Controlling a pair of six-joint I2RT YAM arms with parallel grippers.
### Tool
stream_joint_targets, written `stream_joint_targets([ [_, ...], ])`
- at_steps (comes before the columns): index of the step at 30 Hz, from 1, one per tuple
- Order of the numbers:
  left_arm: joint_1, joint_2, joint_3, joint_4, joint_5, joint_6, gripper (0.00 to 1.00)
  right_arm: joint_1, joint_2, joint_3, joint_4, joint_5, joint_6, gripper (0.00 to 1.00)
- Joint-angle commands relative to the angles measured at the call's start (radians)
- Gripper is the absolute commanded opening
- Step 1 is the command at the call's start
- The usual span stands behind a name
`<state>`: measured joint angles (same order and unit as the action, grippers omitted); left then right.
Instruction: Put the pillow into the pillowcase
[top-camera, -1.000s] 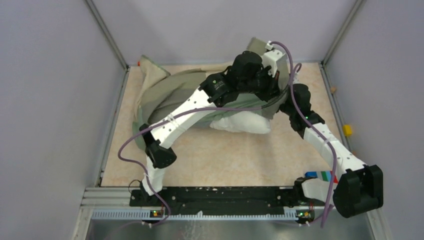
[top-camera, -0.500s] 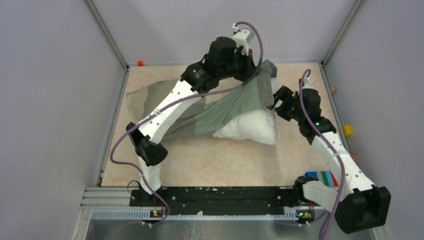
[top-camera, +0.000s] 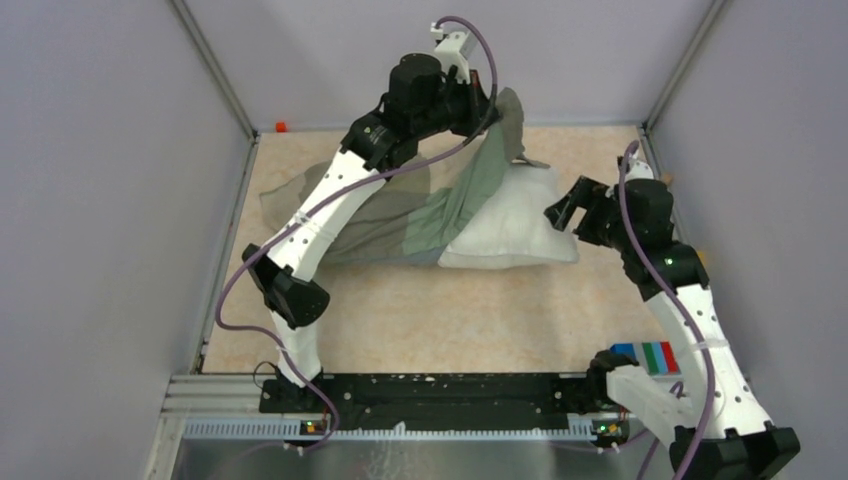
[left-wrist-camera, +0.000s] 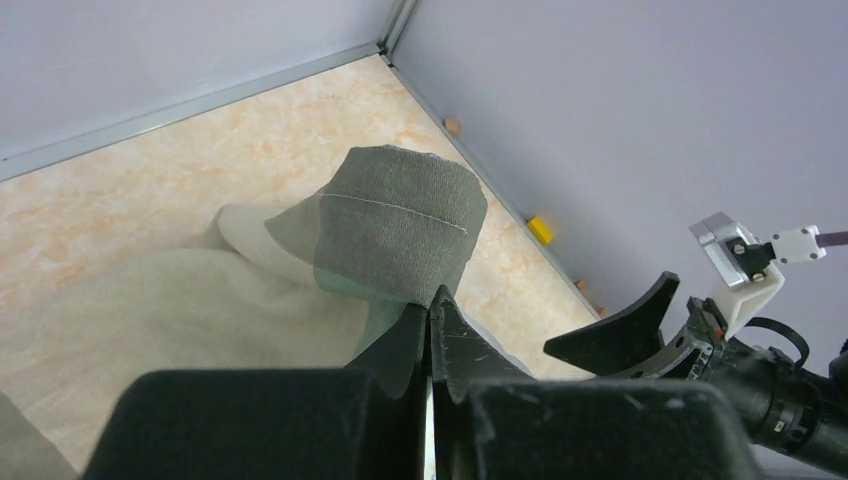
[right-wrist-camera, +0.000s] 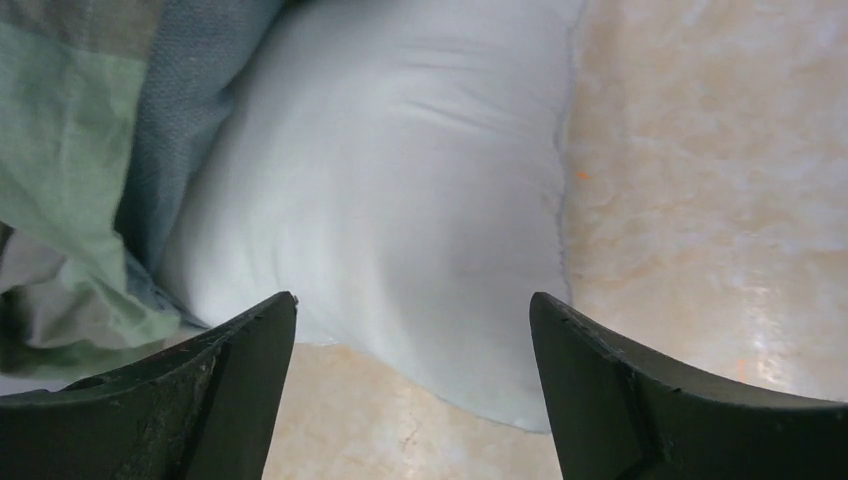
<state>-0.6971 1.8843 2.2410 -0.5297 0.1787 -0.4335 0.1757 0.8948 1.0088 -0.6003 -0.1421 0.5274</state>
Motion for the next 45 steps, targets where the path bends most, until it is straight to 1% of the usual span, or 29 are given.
stream_joint_targets([
  [1, 0.023, 0.022, 0.047, 0.115, 0.058, -0.023, 0.0, 0.019, -0.02, -0.022, -0.092, 0.2, -0.083, 0.85],
  [3, 0.027, 0.03, 0.05, 0.12, 0.078, -0.029, 0.0, 0.037, -0.019, -0.107, -0.027, 0.217, -0.087, 0.86],
  [5, 0.027, 0.035, 0.051, 0.122, 0.092, -0.028, 0.0, 0.064, -0.002, -0.187, 0.059, 0.193, -0.092, 0.87],
  [8, 0.027, 0.041, 0.051, 0.121, 0.113, -0.025, 0.0, 0.151, 0.024, -0.232, 0.189, 0.171, -0.087, 0.87],
  [9, 0.027, 0.044, 0.051, 0.122, 0.124, -0.025, 0.0, 0.177, 0.037, -0.222, 0.209, 0.174, -0.084, 0.86],
  [10, 0.027, 0.046, 0.053, 0.124, 0.138, -0.025, 0.0, 0.2, 0.055, -0.2, 0.217, 0.172, -0.082, 0.8],
  [11, 0.027, 0.049, 0.057, 0.125, 0.156, -0.024, 0.0, 0.22, 0.077, -0.171, 0.214, 0.175, -0.076, 0.69],
  [12, 0.025, 0.052, 0.065, 0.123, 0.176, -0.023, 0.0, 0.237, 0.107, -0.134, 0.196, 0.166, -0.07, 0.45],
  [13, 0.023, 0.057, 0.078, 0.113, 0.191, -0.02, 0.0, 0.257, 0.123, -0.079, 0.165, 0.149, -0.06, 0.15],
  [14, 0.019, 0.06, 0.097, 0.094, 0.195, -0.01, 0.0, 0.283, 0.133, -0.016, 0.126, 0.124, -0.043, 0.0],
  [16, 0.012, 0.056, 0.117, 0.062, 0.184, 0.025, 0.0, 0.344, 0.129, 0.116, 0.085, 0.021, 0.008, 0.0],
  [18, 0.011, 0.05, 0.121, 0.047, 0.19, 0.041, 0.0, 0.388, 0.122, 0.227, 0.129, -0.192, 0.088, 0.0],
  [19, 0.011, 0.053, 0.125, 0.038, 0.196, 0.045, 0.0, 0.399, 0.118, 0.266, 0.173, -0.262, 0.136, 0.0],
  [20, 0.011, 0.057, 0.13, 0.03, 0.207, 0.046, 0.0, 0.4, 0.114, 0.295, 0.201, -0.299, 0.187, 0.0],
  [23, 0.0, 0.074, 0.127, 0.011, 0.246, 0.049, 0.0, 0.377, 0.133, 0.366, 0.194, -0.294, 0.274, 0.0],
  [25, -0.01, 0.093, 0.124, -0.004, 0.276, 0.055, 0.0, 0.34, 0.156, 0.341, 0.194, -0.273, 0.326, 0.0],
  [27, -0.021, 0.107, 0.123, -0.014, 0.303, 0.058, 0.0, 0.298, 0.174, 0.258, 0.175, -0.212, 0.358, 0.0],
  [29, -0.033, 0.12, 0.123, -0.015, 0.354, 0.056, 0.05, 0.239, 0.184, 0.127, 0.207, -0.129, 0.406, 0.0],
  [32, -0.05, 0.147, 0.133, -0.013, 0.411, 0.034, 0.13, 0.129, 0.237, -0.077, 0.333, -0.105, 0.497, 0.0],
  [34, -0.065, 0.153, 0.138, -0.013, 0.396, 0.029, 0.22, 0.1, 0.304, -0.123, 0.359, -0.045, 0.518, 0.0],
  [35, -0.075, 0.144, 0.136, -0.012, 0.378, 0.038, 0.32, 0.095, 0.333, -0.124, 0.358, -0.023, 0.524, 0.0],
  [36, -0.088, 0.132, 0.133, -0.017, 0.342, 0.05, 0.45, 0.095, 0.357, -0.123, 0.363, -0.015, 0.534, 0.0],
  [38, -0.116, 0.084, 0.111, -0.039, 0.246, 0.091, 0.63, 0.095, 0.379, -0.121, 0.389, -0.019, 0.559, 0.0],
  [40, -0.136, 0.004, 0.03, -0.043, 0.155, 0.119, 0.79, 0.094, 0.389, -0.111, 0.398, -0.015, 0.568, 0.0],
  [41, -0.146, -0.05, -0.025, -0.037, 0.102, 0.127, 0.82, 0.094, 0.395, -0.099, 0.39, -0.008, 0.569, 0.0],
  [45, -0.163, -0.316, -0.413, 0.039, -0.103, 0.113, 0.91, 0.095, 0.397, -0.097, 0.388, -0.019, 0.567, 0.0],
])
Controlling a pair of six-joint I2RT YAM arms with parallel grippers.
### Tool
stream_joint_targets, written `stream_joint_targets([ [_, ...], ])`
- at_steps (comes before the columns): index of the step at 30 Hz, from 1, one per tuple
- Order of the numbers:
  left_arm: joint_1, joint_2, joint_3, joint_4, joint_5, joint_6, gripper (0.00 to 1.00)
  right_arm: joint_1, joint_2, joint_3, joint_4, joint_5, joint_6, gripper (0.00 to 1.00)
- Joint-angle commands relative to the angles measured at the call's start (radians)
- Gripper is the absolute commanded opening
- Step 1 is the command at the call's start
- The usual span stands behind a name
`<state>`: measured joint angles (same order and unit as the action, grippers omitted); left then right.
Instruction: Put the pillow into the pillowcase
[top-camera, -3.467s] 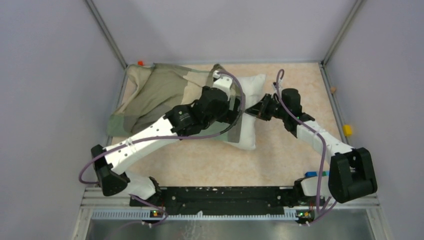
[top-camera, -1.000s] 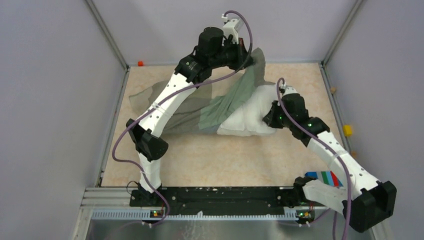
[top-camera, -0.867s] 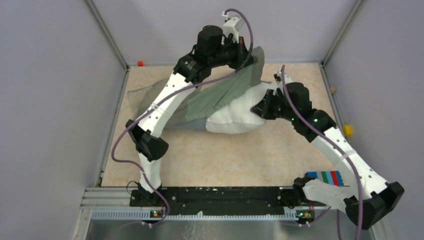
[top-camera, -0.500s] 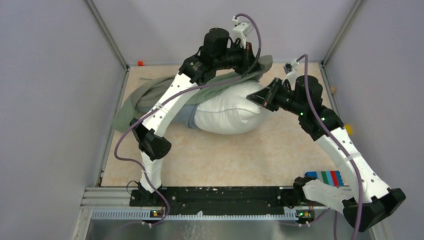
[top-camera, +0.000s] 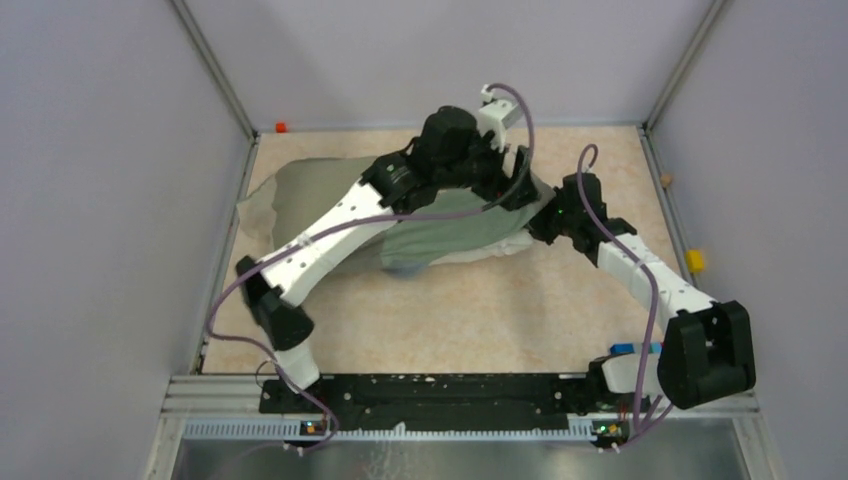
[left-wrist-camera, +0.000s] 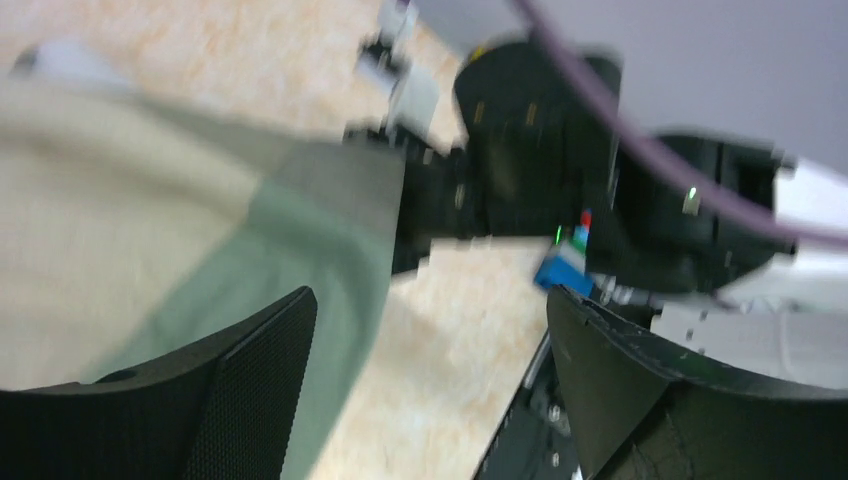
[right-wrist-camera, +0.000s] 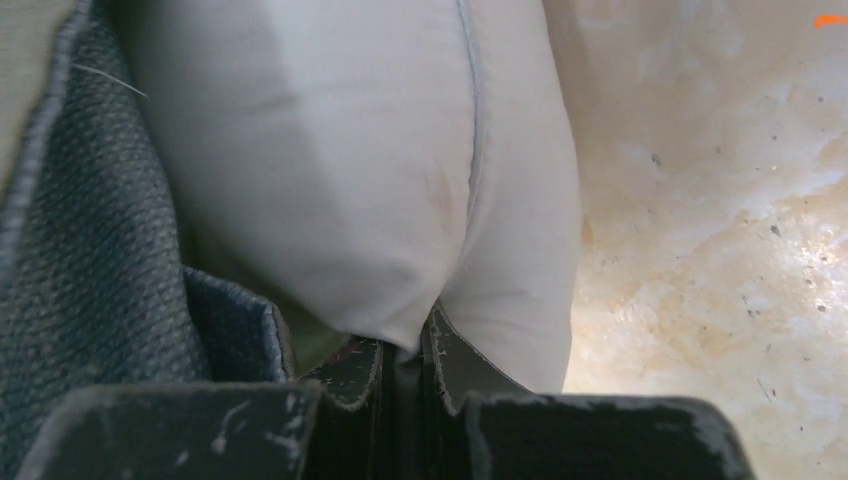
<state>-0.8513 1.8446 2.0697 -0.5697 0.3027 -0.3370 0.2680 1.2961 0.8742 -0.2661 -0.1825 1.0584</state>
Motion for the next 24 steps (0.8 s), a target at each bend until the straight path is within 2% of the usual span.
stream_joint_targets([
  [1, -0.009, -0.35, -0.339, 0.105, -0.272, -0.003, 0.91, 0.003, -0.005, 0.033, 0.06, 0.015, 0.035, 0.0],
  [4, -0.011, -0.574, -0.659, 0.173, -0.393, -0.107, 0.9, 0.003, -0.024, 0.02, 0.061, 0.009, 0.02, 0.0],
  [6, -0.011, -0.687, -0.874, 0.239, -0.422, -0.195, 0.89, 0.003, -0.037, 0.017, 0.06, 0.01, -0.003, 0.0],
  [10, -0.015, -0.829, -1.211, 0.384, -0.467, -0.347, 0.89, 0.005, -0.057, 0.019, 0.045, -0.002, -0.044, 0.0],
  [12, -0.015, -0.865, -1.326, 0.497, -0.49, -0.363, 0.94, 0.012, -0.067, 0.022, 0.033, -0.004, -0.064, 0.0],
  [14, -0.015, -0.868, -1.389, 0.586, -0.522, -0.356, 0.99, 0.026, -0.079, 0.034, 0.01, 0.009, -0.09, 0.0],
  [19, -0.015, -0.836, -1.456, 0.765, -0.633, -0.337, 0.99, 0.077, -0.118, 0.057, -0.051, 0.062, -0.145, 0.0],
  [24, -0.014, -0.753, -1.419, 0.797, -0.705, -0.303, 0.97, 0.138, -0.149, 0.055, -0.094, 0.112, -0.174, 0.0],
])
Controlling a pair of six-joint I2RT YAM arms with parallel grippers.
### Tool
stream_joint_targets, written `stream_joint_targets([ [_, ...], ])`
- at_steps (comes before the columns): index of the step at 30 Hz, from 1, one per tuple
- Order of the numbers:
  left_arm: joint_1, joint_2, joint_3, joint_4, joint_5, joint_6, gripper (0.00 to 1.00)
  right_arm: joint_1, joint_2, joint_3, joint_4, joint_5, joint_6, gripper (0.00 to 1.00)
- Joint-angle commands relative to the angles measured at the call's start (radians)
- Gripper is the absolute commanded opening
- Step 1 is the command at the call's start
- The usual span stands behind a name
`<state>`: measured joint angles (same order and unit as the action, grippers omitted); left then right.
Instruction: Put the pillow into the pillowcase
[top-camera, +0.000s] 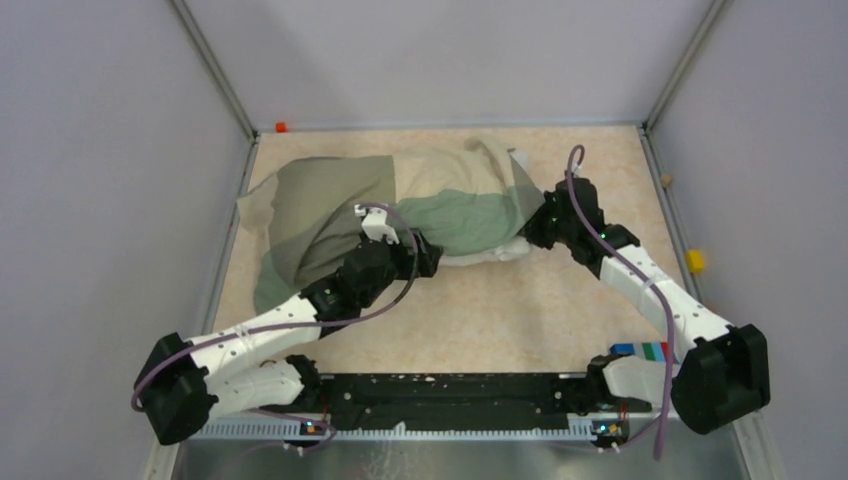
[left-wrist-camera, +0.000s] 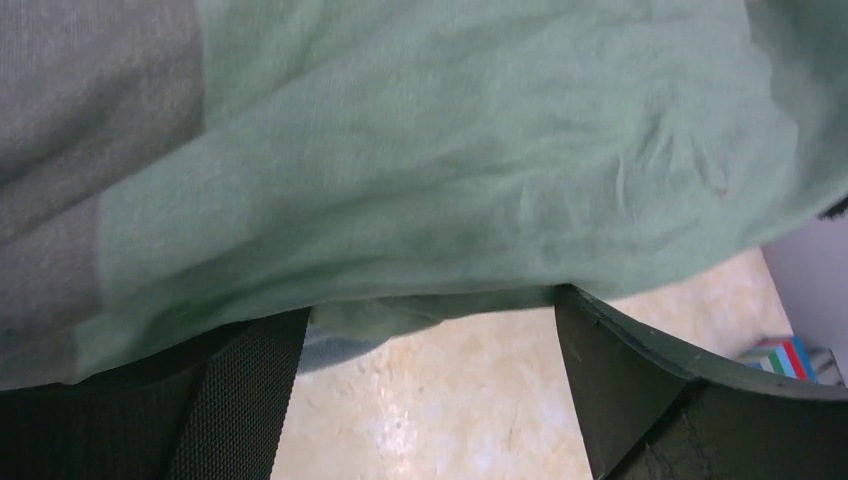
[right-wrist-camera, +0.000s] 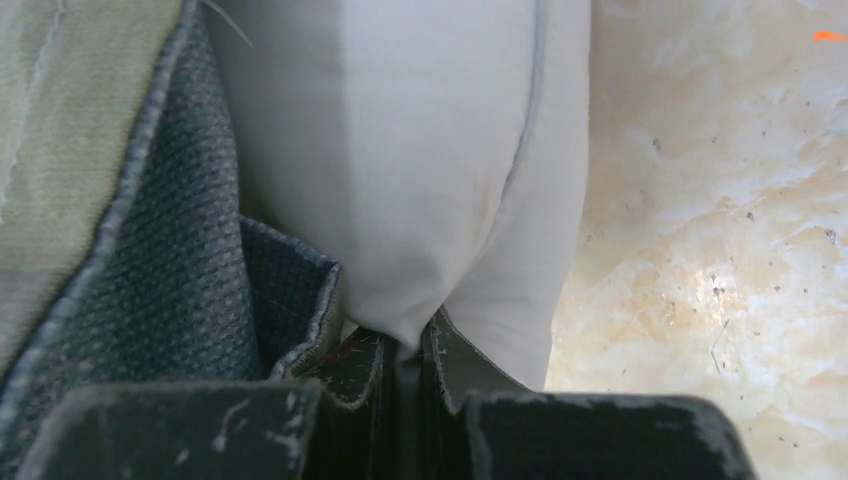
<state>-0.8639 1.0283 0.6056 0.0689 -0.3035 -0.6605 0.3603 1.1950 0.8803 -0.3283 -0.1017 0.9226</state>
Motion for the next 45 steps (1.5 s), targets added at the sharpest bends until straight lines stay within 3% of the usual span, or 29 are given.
stream_joint_targets([
  [1, -0.002, 0.095, 0.069, 0.145, -0.101, 0.04, 0.93, 0.054, -0.051, 0.048, -0.034, 0.031, -0.041, 0.0],
  [4, -0.001, 0.164, 0.154, 0.083, -0.108, 0.086, 0.59, 0.064, -0.064, 0.055, -0.054, 0.029, -0.057, 0.0],
  [6, -0.003, 0.17, 0.219, 0.019, -0.08, 0.135, 0.2, 0.072, -0.075, 0.073, -0.08, 0.027, -0.074, 0.0],
  [8, -0.02, 0.164, 0.314, -0.043, -0.034, 0.197, 0.02, 0.084, -0.099, 0.099, -0.12, 0.026, -0.089, 0.0],
  [9, -0.031, 0.17, 0.39, -0.123, -0.005, 0.235, 0.0, 0.091, -0.116, 0.112, -0.141, 0.021, -0.086, 0.0],
  [12, -0.092, 0.261, 0.709, -0.343, 0.079, 0.35, 0.0, 0.167, -0.181, 0.135, -0.117, -0.002, -0.004, 0.0],
  [16, -0.165, 0.465, 1.231, -0.644, 0.087, 0.415, 0.0, 0.374, -0.192, 0.249, -0.065, 0.045, 0.112, 0.0],
  [20, -0.15, 0.619, 1.435, -0.774, 0.074, 0.41, 0.0, 0.368, -0.189, 0.282, -0.039, 0.025, 0.169, 0.0],
  [26, -0.025, 0.725, 1.318, -0.684, 0.347, 0.325, 0.0, 0.107, -0.147, 0.036, 0.08, -0.166, 0.221, 0.0],
  [30, -0.021, 0.79, 1.307, -0.639, 0.371, 0.323, 0.03, -0.049, -0.018, -0.161, 0.175, -0.266, 0.173, 0.0],
  [31, -0.021, 0.794, 1.307, -0.623, 0.371, 0.328, 0.17, -0.09, 0.02, -0.208, 0.219, -0.297, 0.164, 0.0],
  [33, -0.021, 0.777, 1.31, -0.602, 0.346, 0.334, 0.54, -0.138, 0.088, -0.242, 0.252, -0.309, 0.11, 0.0],
  [34, -0.022, 0.756, 1.303, -0.584, 0.328, 0.345, 0.69, -0.145, 0.11, -0.233, 0.232, -0.291, 0.069, 0.08],
  [37, -0.022, 0.659, 1.226, -0.532, 0.234, 0.389, 0.84, -0.157, 0.129, -0.198, 0.187, -0.253, -0.018, 0.37],
  [40, -0.013, 0.578, 1.163, -0.534, 0.136, 0.428, 0.89, -0.166, 0.1, -0.144, 0.113, -0.195, -0.081, 0.54],
  [45, 0.047, 0.561, 1.105, -0.613, 0.017, 0.494, 0.87, -0.185, 0.013, -0.024, -0.055, -0.093, -0.176, 0.63],
])
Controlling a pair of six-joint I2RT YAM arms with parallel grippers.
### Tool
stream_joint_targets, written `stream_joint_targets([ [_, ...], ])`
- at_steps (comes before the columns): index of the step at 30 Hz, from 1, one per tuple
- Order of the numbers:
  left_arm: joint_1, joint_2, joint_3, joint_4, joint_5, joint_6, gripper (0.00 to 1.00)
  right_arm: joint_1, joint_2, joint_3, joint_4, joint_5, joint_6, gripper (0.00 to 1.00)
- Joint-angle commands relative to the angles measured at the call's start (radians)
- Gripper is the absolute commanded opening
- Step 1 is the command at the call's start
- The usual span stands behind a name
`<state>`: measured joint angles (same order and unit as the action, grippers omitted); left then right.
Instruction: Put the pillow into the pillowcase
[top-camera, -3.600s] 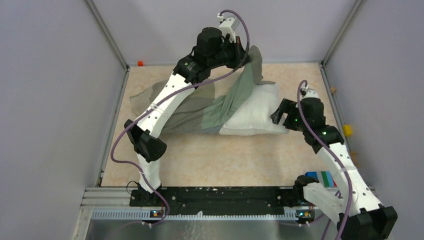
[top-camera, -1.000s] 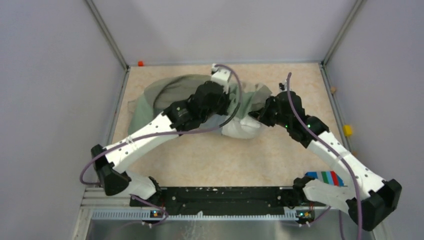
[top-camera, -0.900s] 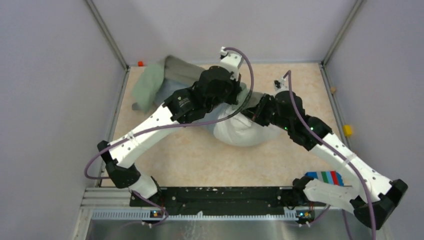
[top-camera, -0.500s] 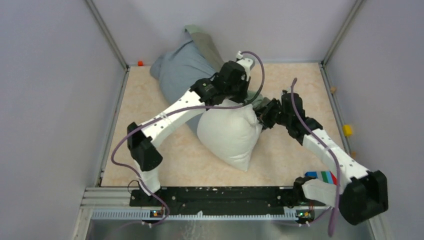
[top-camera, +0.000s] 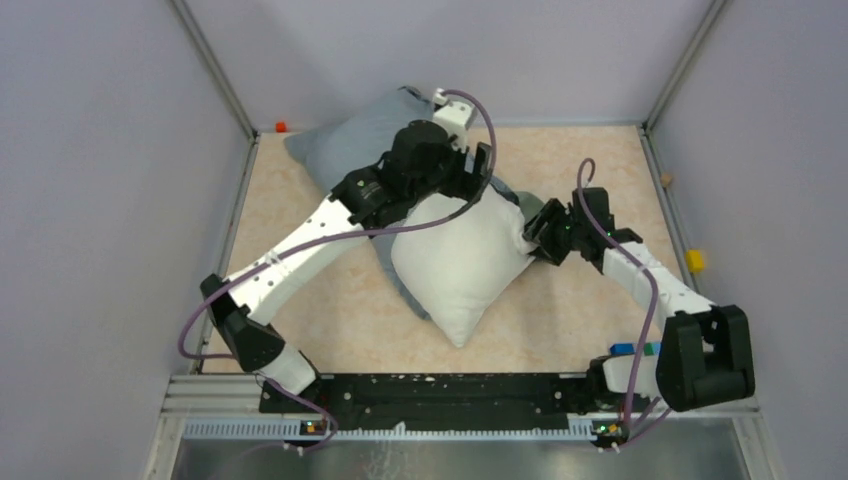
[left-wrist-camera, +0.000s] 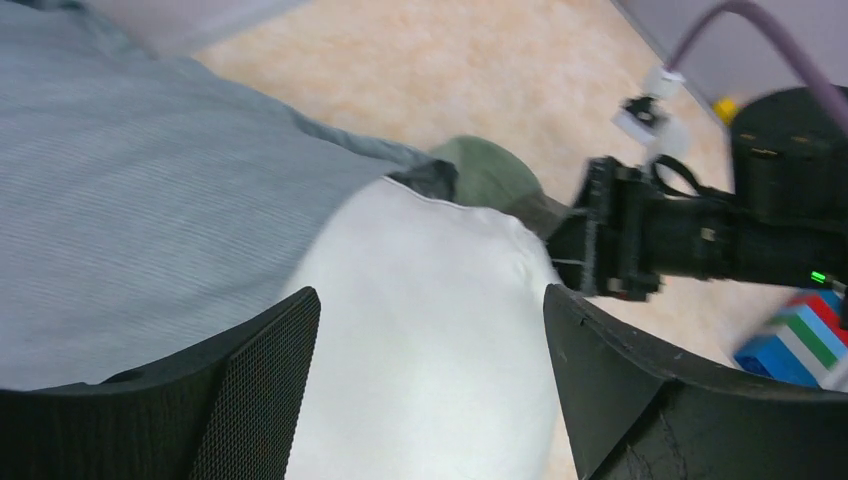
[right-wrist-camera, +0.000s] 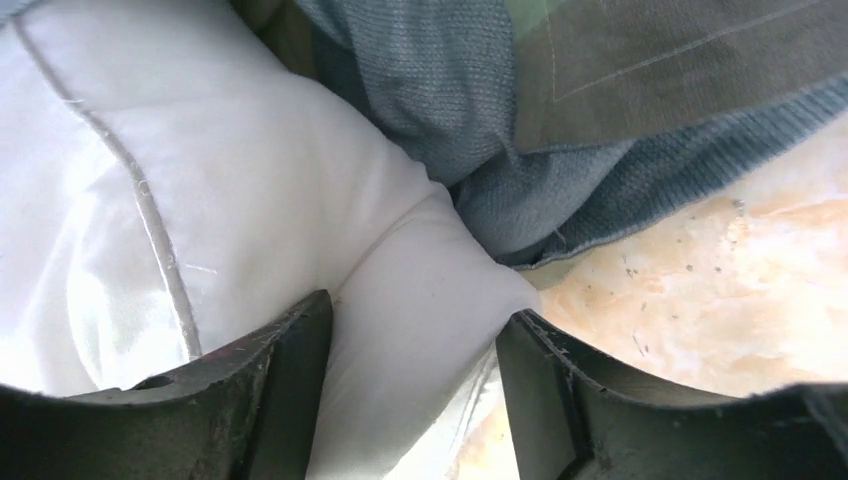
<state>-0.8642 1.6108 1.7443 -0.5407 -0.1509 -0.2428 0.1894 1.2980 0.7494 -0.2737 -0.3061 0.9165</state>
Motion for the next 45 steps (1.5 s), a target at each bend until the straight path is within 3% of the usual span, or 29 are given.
stream_joint_targets([
  [1, 0.064, -0.01, -0.038, -0.024, -0.133, 0.085, 0.88, -0.018, -0.116, 0.124, -0.137, 0.13, -0.184, 0.64],
  [4, 0.095, 0.046, -0.047, -0.054, -0.12, 0.106, 0.91, -0.02, -0.195, 0.169, -0.211, 0.179, -0.214, 0.67],
  [8, 0.108, 0.115, -0.071, -0.053, -0.287, 0.103, 0.97, -0.02, -0.273, 0.179, -0.262, 0.177, -0.24, 0.72],
  [14, 0.16, 0.106, -0.175, 0.048, -0.301, 0.079, 0.98, 0.004, -0.376, 0.121, -0.27, 0.038, -0.242, 0.74],
  [18, 0.167, 0.101, -0.171, 0.056, -0.291, 0.084, 0.97, 0.157, -0.44, 0.078, -0.212, 0.042, -0.156, 0.77],
  [23, 0.171, 0.104, -0.168, 0.053, -0.288, 0.092, 0.87, 0.443, -0.399, 0.065, -0.111, 0.195, -0.039, 0.77],
  [27, 0.175, 0.096, -0.176, 0.047, -0.303, 0.105, 0.8, 0.506, -0.288, -0.001, 0.006, 0.221, 0.021, 0.76],
  [29, 0.179, 0.085, -0.181, 0.045, -0.32, 0.115, 0.78, 0.502, -0.226, -0.027, 0.044, 0.251, 0.031, 0.71],
  [31, 0.185, 0.07, -0.186, 0.042, -0.325, 0.127, 0.78, 0.469, -0.168, -0.041, 0.057, 0.255, 0.022, 0.56],
  [32, 0.191, 0.063, -0.188, 0.04, -0.326, 0.132, 0.78, 0.448, -0.156, -0.056, 0.069, 0.24, 0.022, 0.44],
  [34, 0.2, 0.05, -0.197, 0.037, -0.329, 0.144, 0.79, 0.406, -0.153, -0.085, 0.083, 0.228, 0.018, 0.07],
  [35, 0.205, 0.045, -0.198, 0.034, -0.328, 0.146, 0.79, 0.39, -0.156, -0.093, 0.078, 0.231, 0.011, 0.0],
  [45, 0.23, 0.034, -0.213, 0.005, -0.356, 0.159, 0.83, 0.314, -0.201, -0.106, 0.009, 0.249, -0.038, 0.0],
])
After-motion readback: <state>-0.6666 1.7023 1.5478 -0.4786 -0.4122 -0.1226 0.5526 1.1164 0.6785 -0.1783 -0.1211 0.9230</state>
